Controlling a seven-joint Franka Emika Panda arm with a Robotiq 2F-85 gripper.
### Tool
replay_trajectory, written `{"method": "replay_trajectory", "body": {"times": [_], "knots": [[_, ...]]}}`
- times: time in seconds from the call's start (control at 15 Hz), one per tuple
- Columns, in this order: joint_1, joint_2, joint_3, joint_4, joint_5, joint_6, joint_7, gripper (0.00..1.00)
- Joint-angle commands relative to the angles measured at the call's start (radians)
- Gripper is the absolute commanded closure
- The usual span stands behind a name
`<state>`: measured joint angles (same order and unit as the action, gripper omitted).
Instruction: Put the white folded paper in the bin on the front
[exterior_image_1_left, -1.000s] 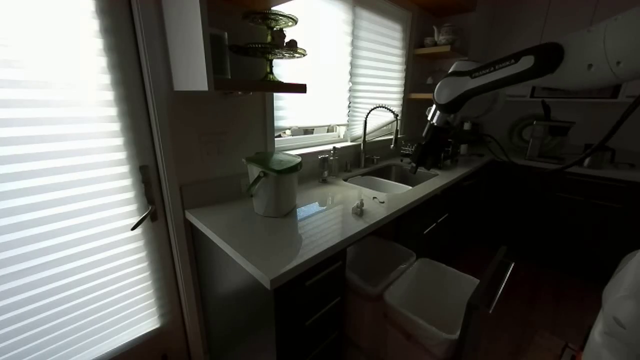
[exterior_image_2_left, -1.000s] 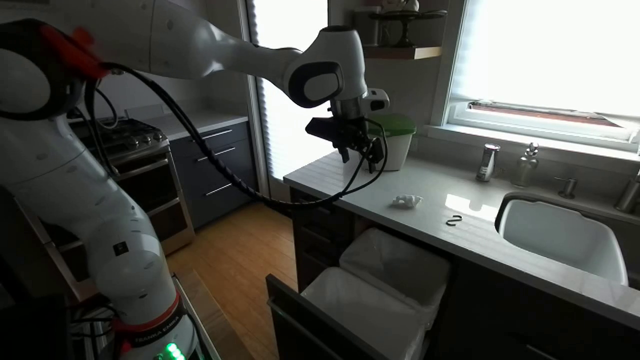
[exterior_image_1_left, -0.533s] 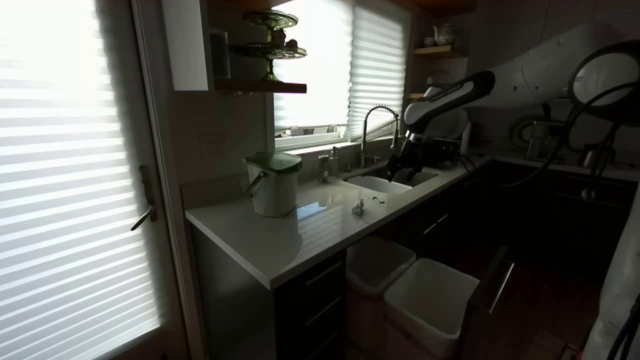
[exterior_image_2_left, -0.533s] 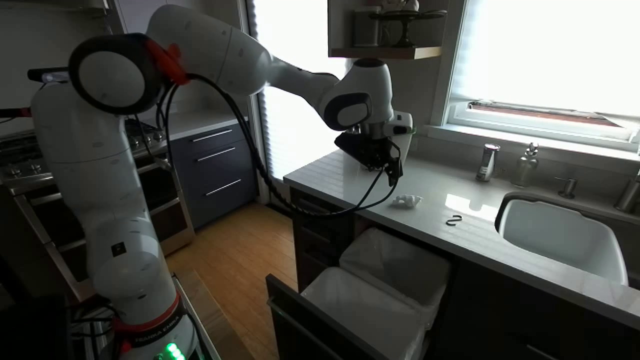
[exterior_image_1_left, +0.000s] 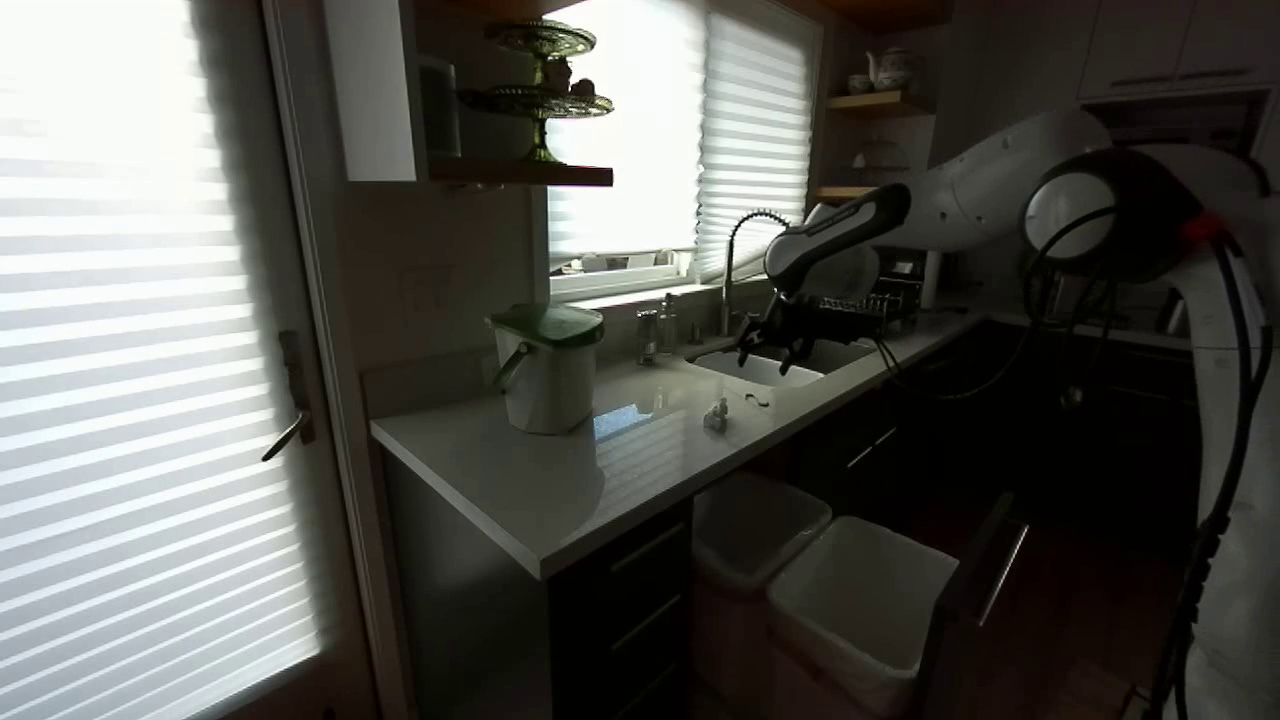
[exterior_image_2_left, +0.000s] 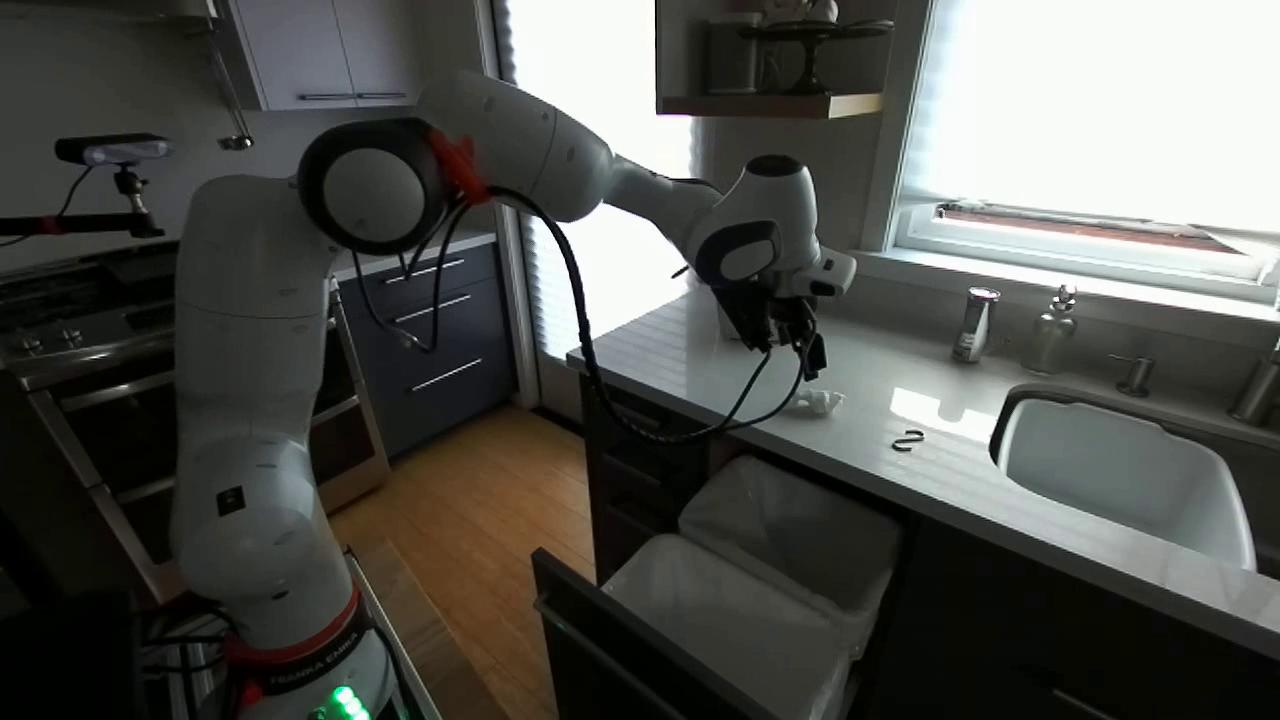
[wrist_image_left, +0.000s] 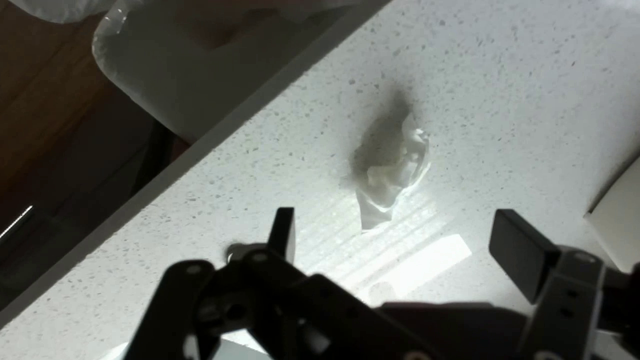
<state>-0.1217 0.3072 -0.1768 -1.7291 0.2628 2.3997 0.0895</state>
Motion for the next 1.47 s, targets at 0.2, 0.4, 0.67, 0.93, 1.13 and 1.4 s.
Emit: {"method": "replay_trajectory", "body": {"times": [0.2,0.4,0.67,0.93,1.13,1.4], "knots": [[-0.005,0.182,0.038,0.152,-0.008,0.09,0.163,0.0],[-0.014,0.167,0.052,0.132,-0.008,0.087,0.147,0.0],[-0.016,0.19,0.062,0.16,-0.005,0.087,0.152,0.0],[-0.02,0.202,0.064,0.174,0.0,0.077,0.158,0.0],[-0.02,0.236,0.062,0.209,0.005,0.048,0.191,0.0],[-0.021,0.286,0.059,0.255,0.007,0.027,0.235,0.0]]}}
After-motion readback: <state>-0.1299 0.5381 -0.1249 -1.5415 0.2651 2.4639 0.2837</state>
